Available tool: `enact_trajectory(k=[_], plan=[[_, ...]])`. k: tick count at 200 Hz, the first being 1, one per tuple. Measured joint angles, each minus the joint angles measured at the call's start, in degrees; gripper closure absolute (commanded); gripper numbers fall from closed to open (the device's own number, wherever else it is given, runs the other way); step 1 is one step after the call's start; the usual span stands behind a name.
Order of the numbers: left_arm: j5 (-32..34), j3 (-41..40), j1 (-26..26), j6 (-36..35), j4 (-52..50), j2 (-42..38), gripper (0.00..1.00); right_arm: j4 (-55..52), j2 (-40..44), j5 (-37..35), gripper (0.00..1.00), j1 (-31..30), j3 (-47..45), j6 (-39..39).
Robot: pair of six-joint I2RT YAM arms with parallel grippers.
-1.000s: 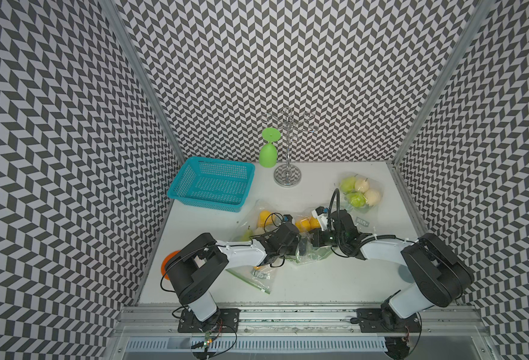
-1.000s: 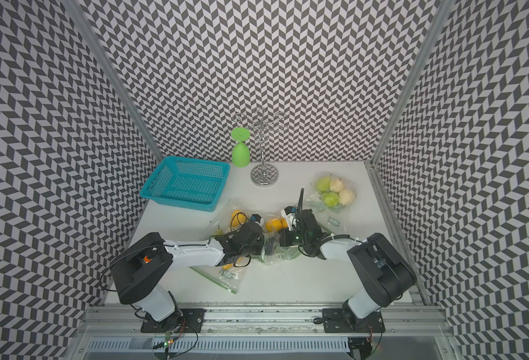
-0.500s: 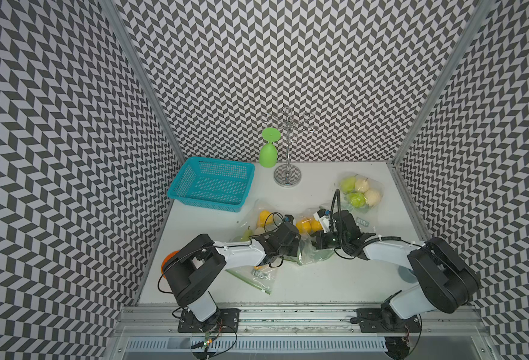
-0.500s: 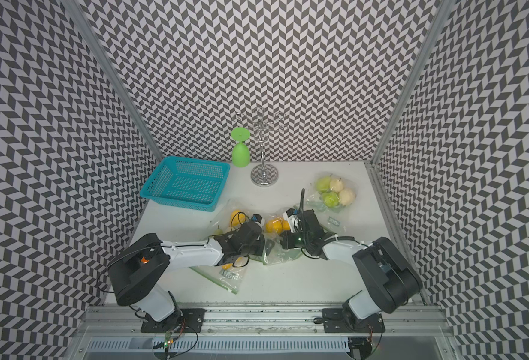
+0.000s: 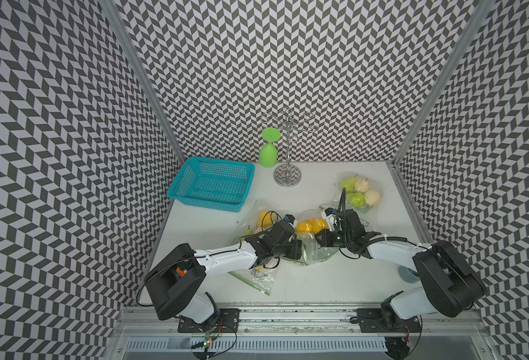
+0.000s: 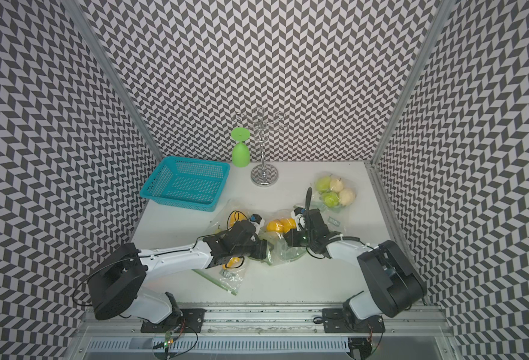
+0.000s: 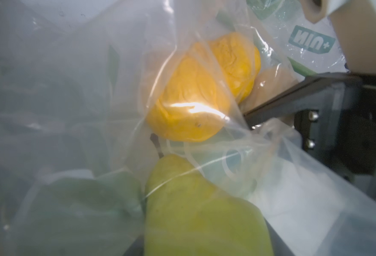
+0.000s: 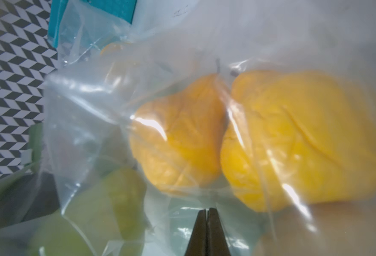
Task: Open the zip-top bag and take out the pear
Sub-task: Pick up the pear from the zipper food storage bag.
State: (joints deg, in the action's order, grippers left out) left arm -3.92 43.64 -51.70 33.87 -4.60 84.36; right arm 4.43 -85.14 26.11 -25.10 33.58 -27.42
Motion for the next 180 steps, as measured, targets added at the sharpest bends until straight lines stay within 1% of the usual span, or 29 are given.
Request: enact_trajectory(k=[36,74,93,108,118,142,180], plan=[[-2.95,-1.62,0.20,-0.15,-1.14,-5.73,0.62,1.09,-0.11,-2.01,1.00,0.85,-0.17,-2.25],[-6.54,-2.25,2.10,0.37,-1.46,-9.68,0.59,2.45,2.05,-4.44,1.00,0.87,-1.46,-4.52],[-9.22,-3.63,3.91,0.76,-1.36,-12.11,0.59,3.32,4.28,-6.16,1.00,0.87,-2.84,-5.46],[-11.37,-4.61,5.73,1.38,-0.94,-13.27,0.56,3.80,5.60,-7.56,1.00,0.98,-3.72,-6.21],[-13.79,-5.79,7.15,2.12,0.57,-14.01,0.56,4.17,6.05,-8.04,1.00,1.01,-4.02,-6.60],[-17.57,-7.10,9.62,3.28,2.47,-14.03,0.56,5.07,6.49,-8.63,1.00,1.01,-4.42,-6.91],[-22.01,-6.97,10.73,3.28,4.90,-11.37,0.55,4.31,8.44,-10.93,1.00,1.40,-5.57,-6.91]])
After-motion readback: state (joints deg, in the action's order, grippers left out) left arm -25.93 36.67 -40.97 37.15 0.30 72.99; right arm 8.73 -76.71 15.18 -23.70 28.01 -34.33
